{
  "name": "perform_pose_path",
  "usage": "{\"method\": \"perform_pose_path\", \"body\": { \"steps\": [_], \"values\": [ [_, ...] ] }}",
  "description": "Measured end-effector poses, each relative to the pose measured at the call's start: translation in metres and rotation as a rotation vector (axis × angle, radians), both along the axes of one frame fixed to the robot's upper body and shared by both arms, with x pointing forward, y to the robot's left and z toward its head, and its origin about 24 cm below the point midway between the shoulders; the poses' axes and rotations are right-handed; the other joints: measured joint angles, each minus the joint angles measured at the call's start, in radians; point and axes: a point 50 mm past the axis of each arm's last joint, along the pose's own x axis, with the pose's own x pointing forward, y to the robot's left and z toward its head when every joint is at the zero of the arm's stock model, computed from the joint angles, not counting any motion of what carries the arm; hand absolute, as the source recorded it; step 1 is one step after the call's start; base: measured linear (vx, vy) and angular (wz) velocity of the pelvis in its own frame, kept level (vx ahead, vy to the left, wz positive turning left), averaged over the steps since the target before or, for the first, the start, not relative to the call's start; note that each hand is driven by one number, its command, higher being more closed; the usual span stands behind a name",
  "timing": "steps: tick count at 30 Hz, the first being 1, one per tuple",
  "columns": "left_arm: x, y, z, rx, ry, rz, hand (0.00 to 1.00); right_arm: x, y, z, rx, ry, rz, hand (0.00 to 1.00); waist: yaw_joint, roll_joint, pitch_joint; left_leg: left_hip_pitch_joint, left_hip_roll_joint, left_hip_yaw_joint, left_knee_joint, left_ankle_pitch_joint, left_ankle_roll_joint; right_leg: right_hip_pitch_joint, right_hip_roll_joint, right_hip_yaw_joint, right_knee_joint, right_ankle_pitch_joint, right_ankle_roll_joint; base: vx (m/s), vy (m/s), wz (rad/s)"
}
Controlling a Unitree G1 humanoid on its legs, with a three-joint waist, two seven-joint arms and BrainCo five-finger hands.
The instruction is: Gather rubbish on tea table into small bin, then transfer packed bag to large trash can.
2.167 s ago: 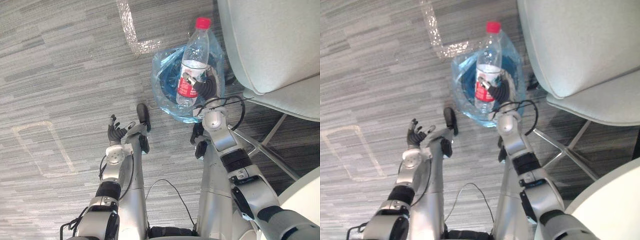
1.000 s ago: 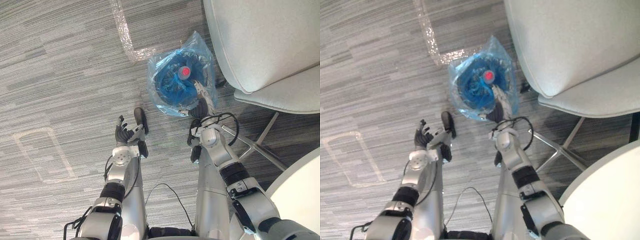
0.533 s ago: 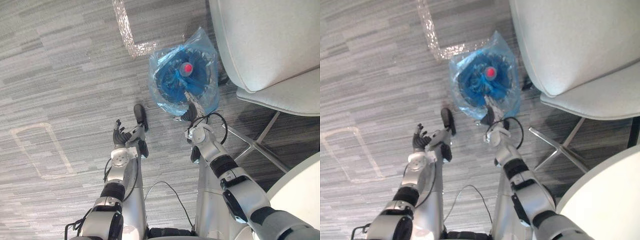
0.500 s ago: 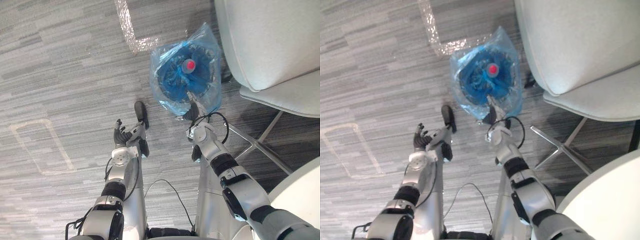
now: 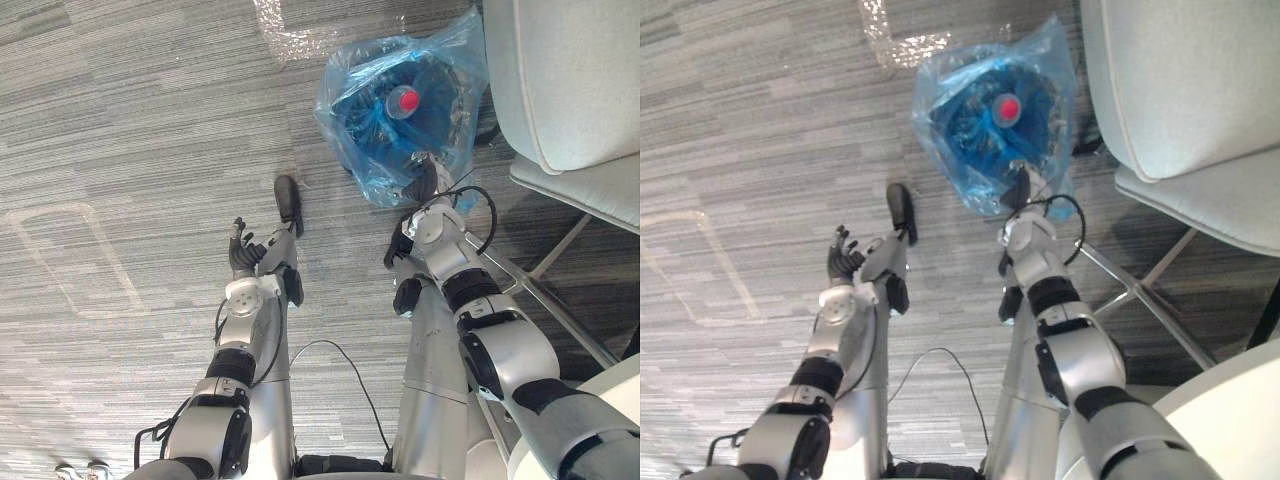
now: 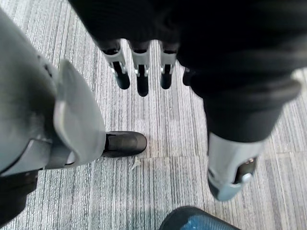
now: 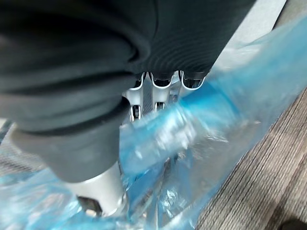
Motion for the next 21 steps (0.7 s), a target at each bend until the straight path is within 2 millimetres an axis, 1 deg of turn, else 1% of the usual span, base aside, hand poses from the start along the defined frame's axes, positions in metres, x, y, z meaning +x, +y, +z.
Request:
{"method": "perform_pose_path", "body": {
  "steps": [3, 5, 8, 11, 14, 19, 21],
  "values": [
    [0.0, -0.003, 0.001, -0.006, -0.004, -0.007, 0.0, -0.005, 0.012, -0.013, 0.02, 0.029, 0.031, 1.0, 0.002, 0.0, 0.0, 0.0, -0.001, -0.003, 0.0, 0.0, 0.0, -0.001, 0.0, -0.002, 0.005, -0.002, -0.001, 0.0, -0.006, 0.01],
    [0.0, -0.005, 0.001, -0.024, -0.005, -0.001, 0.0, -0.008, 0.013, -0.022, 0.032, 0.05, 0.032, 1.0, 0.002, 0.0, 0.0, 0.001, -0.004, -0.007, 0.007, 0.011, 0.001, -0.002, -0.003, -0.004, 0.017, -0.008, -0.002, -0.02, -0.03, 0.08],
    [-0.001, -0.007, 0.0, -0.046, -0.002, 0.007, 0.0, -0.009, 0.011, -0.026, 0.057, 0.052, 0.016, 1.0, 0.006, 0.0, 0.0, 0.003, -0.006, -0.016, 0.008, 0.021, -0.002, 0.001, -0.004, -0.008, 0.027, -0.011, -0.003, -0.02, -0.031, 0.07],
    [-0.002, -0.007, -0.003, -0.045, 0.013, 0.006, 0.0, -0.011, 0.002, -0.03, 0.084, 0.057, -0.017, 1.0, 0.007, 0.0, 0.0, 0.025, -0.007, -0.018, 0.007, 0.021, 0.005, 0.022, -0.005, -0.009, 0.033, -0.014, -0.005, -0.04, -0.027, 0.03],
    [-0.003, -0.006, -0.005, -0.044, 0.02, 0.008, 0.0, -0.014, 0.003, -0.037, 0.119, 0.069, -0.017, 1.0, 0.008, 0.001, -0.001, 0.057, 0.001, -0.006, 0.004, 0.013, -0.001, 0.053, -0.004, -0.008, 0.026, -0.014, -0.006, -0.06, -0.023, -0.08],
    [-0.005, -0.006, -0.009, -0.043, 0.037, 0.006, 0.0, -0.025, 0.016, -0.049, 0.132, 0.072, 0.034, 1.0, 0.008, 0.0, -0.001, 0.113, 0.02, 0.016, -0.012, 0.016, 0.004, 0.113, 0.007, -0.012, 0.005, -0.011, -0.006, -0.03, -0.022, -0.03],
    [-0.011, -0.003, -0.018, -0.042, 0.068, 0.011, 0.0, -0.033, 0.027, -0.055, 0.135, 0.068, 0.075, 1.0, 0.004, -0.001, -0.002, 0.169, 0.025, 0.025, -0.024, 0.017, 0.004, 0.172, 0.009, -0.019, -0.014, -0.011, -0.006, -0.01, -0.037, -0.01]
  ]
}}
